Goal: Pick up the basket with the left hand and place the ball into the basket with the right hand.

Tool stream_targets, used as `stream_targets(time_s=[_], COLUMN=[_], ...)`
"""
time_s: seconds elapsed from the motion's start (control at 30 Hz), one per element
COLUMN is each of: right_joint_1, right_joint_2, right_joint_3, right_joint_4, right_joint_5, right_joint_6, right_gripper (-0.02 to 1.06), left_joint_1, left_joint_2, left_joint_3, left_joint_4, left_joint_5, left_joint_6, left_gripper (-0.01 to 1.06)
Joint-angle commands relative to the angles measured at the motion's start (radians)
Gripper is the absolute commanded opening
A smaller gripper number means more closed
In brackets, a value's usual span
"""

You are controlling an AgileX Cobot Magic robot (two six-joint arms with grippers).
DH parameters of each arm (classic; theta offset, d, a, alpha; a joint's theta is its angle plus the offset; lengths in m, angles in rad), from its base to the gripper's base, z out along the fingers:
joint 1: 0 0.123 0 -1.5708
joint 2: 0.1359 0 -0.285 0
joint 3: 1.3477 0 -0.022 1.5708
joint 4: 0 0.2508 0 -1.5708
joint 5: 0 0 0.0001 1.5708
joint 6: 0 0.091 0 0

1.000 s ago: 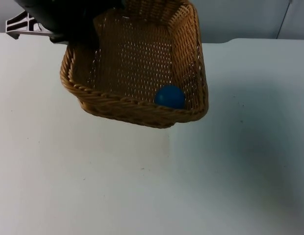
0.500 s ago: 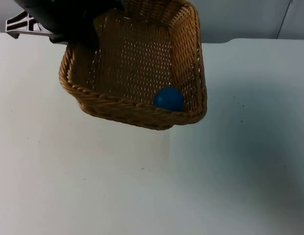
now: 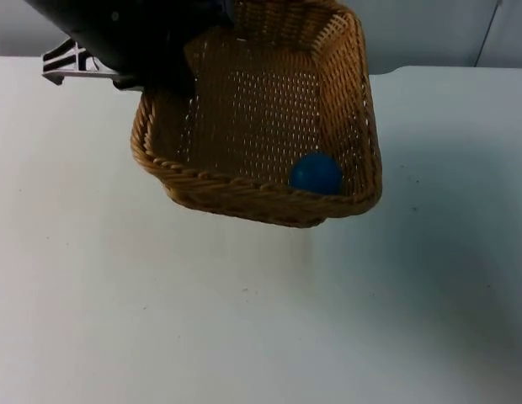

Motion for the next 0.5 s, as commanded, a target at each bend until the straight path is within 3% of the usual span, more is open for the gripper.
stream_targets(time_s=[0.0, 0.03, 0.07, 0.13, 0.23, 0.47], right_joint_1=[-0.005, -0.005, -0.005, -0.005, -0.005, -0.005], right_joint_2=[-0.004, -0.004, -0.004, -0.004, -0.004, -0.001], right_joint_3=[0.004, 0.004, 0.004, 0.004, 0.004, 0.004], right_joint_4=[-0.004, -0.004, -0.004, -0.004, -0.004, -0.016], right_joint_5=[-0.013, -0.013, -0.013, -0.013, -0.013, -0.013], right_joint_6=[0.004, 0.004, 0.004, 0.004, 0.004, 0.006], right_gripper=[1.01, 1.01, 1.01, 1.01, 1.01, 1.01], left_joint_1=[-0.007, -0.014, -0.014, -0.018, -0.016, -0.016], left_joint_2=[0.024, 0.035, 0.035, 0.040, 0.044, 0.097], left_joint_3=[-0.006, -0.006, -0.006, -0.006, -0.004, 0.016], left_joint_4=[-0.151, -0.231, -0.231, -0.318, -0.323, -0.327], left_joint_5=[-0.082, -0.096, -0.096, -0.136, -0.201, -0.234], left_joint_6=[0.163, 0.263, 0.263, 0.404, 0.409, 0.309], left_gripper=[0.00, 0.00, 0.00, 0.00, 0.00, 0.00])
